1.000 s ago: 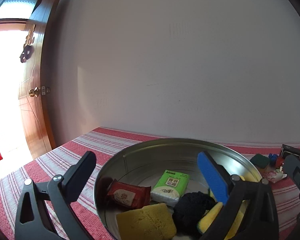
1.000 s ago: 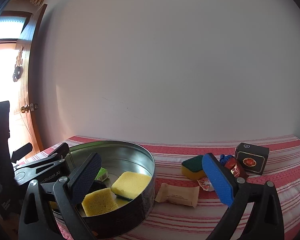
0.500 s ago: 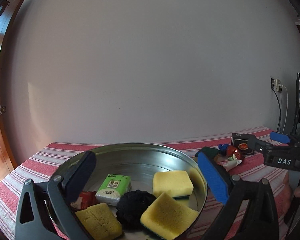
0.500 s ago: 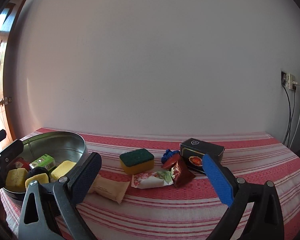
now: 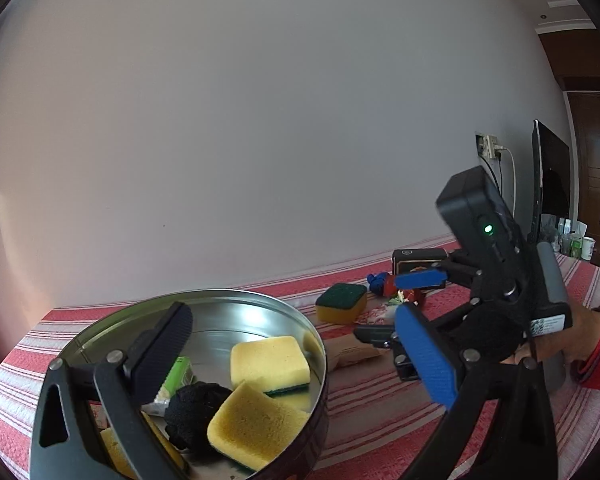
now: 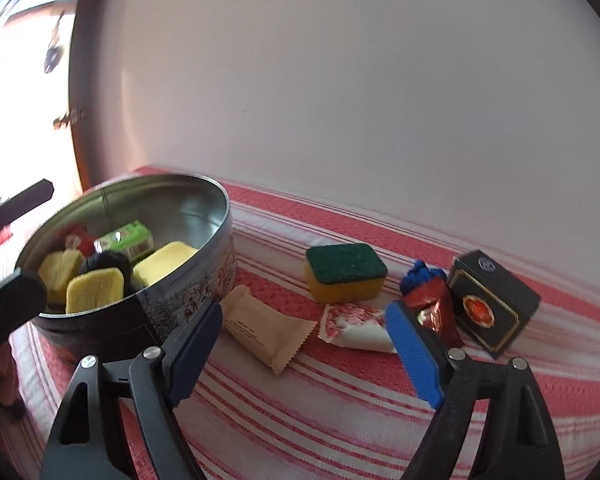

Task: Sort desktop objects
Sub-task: 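Withdraw both tools from the tin toward the remaining objects, then grasp the tan wrapped snack with the right tool while the left tool grasps the white-pink candy packet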

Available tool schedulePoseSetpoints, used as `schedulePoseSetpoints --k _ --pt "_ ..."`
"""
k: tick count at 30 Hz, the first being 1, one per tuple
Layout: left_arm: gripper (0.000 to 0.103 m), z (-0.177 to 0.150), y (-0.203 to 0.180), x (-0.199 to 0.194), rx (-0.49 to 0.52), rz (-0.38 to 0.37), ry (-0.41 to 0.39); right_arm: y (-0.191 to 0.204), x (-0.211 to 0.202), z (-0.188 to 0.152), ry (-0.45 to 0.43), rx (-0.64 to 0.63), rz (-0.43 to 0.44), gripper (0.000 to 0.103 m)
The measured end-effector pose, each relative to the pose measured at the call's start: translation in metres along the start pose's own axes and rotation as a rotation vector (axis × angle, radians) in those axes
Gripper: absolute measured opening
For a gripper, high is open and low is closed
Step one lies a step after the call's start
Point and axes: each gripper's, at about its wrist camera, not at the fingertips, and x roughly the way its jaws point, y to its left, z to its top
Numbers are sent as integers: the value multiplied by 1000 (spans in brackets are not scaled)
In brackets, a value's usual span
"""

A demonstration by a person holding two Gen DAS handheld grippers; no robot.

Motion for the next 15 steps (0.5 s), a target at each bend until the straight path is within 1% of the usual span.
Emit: schedulePoseSetpoints --k 1,2,3,5,7,9,11,13,15 --pt "103 0 1 0 -5 1 -1 7 7 2 21 -60 1 78" --pt "103 0 2 0 -12 4 1 11 15 4 45 -100 14 73" --pt "102 0 4 1 -21 6 5 11 24 5 72 -120 43 71" --pt "103 -1 9 2 -41 8 14 10 39 9 121 -143 114 70" --pt "103 -1 12 3 -57 10 22 10 52 11 164 -186 166 70" --pt "103 -1 14 3 -65 11 25 10 65 10 205 -225 193 70" --pt "103 -1 13 3 -61 14 28 11 76 7 244 -249 233 70" --pt "103 0 11 3 -55 13 33 9 81 7 240 -248 251 70" --pt "103 0 13 -1 -55 13 34 4 85 8 254 -212 274 69"
